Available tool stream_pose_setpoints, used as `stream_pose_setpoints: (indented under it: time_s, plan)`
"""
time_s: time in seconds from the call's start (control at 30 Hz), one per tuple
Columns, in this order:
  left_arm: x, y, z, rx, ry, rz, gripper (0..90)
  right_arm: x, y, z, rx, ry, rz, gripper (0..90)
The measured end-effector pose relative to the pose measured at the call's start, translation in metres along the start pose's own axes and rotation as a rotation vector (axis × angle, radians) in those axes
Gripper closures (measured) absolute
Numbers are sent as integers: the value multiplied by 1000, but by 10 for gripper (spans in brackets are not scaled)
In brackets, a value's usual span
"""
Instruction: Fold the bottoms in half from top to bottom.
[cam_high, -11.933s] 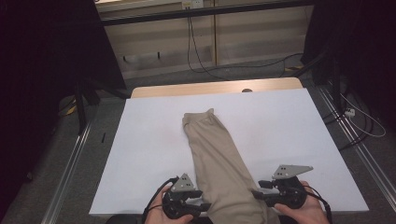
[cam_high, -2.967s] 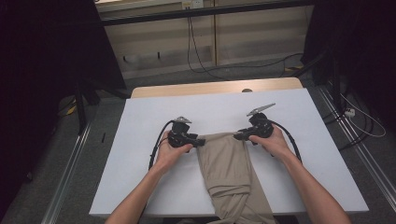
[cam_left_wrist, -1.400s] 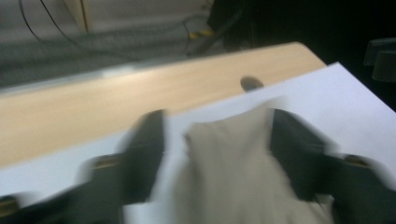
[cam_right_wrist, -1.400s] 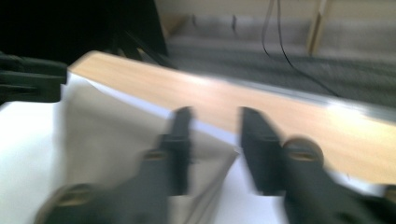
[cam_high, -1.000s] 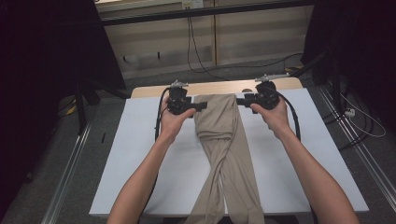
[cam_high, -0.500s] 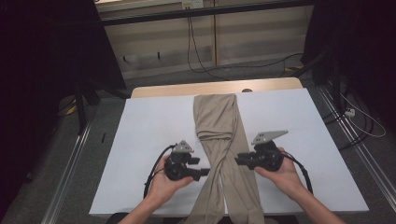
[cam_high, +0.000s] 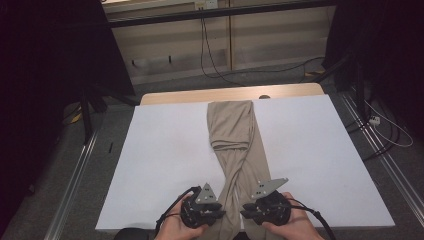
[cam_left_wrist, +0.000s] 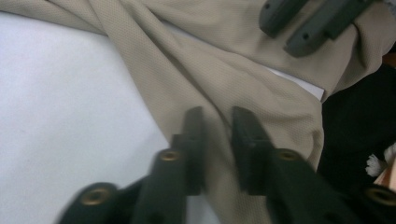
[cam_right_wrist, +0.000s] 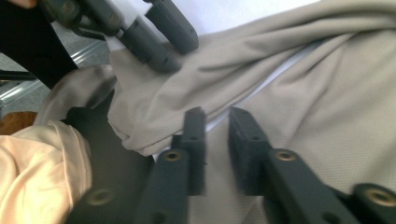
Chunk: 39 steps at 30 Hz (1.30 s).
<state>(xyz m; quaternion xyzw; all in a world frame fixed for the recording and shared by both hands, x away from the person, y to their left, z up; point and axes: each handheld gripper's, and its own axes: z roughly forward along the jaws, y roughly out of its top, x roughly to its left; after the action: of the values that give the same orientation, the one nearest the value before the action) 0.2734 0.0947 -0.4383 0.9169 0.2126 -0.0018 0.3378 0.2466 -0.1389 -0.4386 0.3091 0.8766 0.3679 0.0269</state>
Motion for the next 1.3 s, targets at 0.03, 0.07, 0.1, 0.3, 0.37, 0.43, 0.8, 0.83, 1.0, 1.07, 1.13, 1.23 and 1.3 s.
stream_pose_setpoints:
  time_s: [0.03, 0.07, 0.1, 0.3, 0.37, 0.43, 0.8, 0.83, 1.0, 1.07, 1.13, 1.23, 1.3]
  plan:
    - [-1, 0, 1, -5, -2, -6, 897, 1, 0, 1, 6, 1, -16, 700]
    - [-1, 1, 0, -1, 2, -5, 900, 2, -1, 2, 8, -4, -16, 683]
    - [-1, 1, 0, -2, 3, -10, 900, 3, -1, 4, 11, -4, -10, 661]
    - [5, 0, -17, -127, -49, -111, 900, 13, -1, 8, 20, -54, -58, 624]
    - [7, 2, -26, -176, -66, -136, 900, 18, 0, 10, 25, -92, -77, 693]
    - [8, 4, -34, -214, -67, -147, 900, 18, 0, 11, 25, -95, -71, 725]
    - [18, 29, -68, -363, -122, -164, 900, 18, 12, 15, -2, -26, -4, 900]
    - [18, 32, -72, -375, -113, -156, 900, 19, 14, 16, -11, -11, -1, 900]
    - [18, 40, -81, -414, -122, -157, 900, 18, 33, 12, -74, 22, 22, 900]
    - [19, 41, -84, -424, -116, -158, 900, 18, 38, 13, -83, 46, 35, 899]
    - [22, 39, -85, -427, -121, -170, 900, 16, 40, 16, -71, 68, 43, 802]
    - [21, 37, -80, -416, -135, -176, 900, 18, 31, 18, -51, 46, 25, 736]
    - [20, 37, -77, -404, -143, -171, 900, 15, 25, 9, -60, 26, 33, 724]
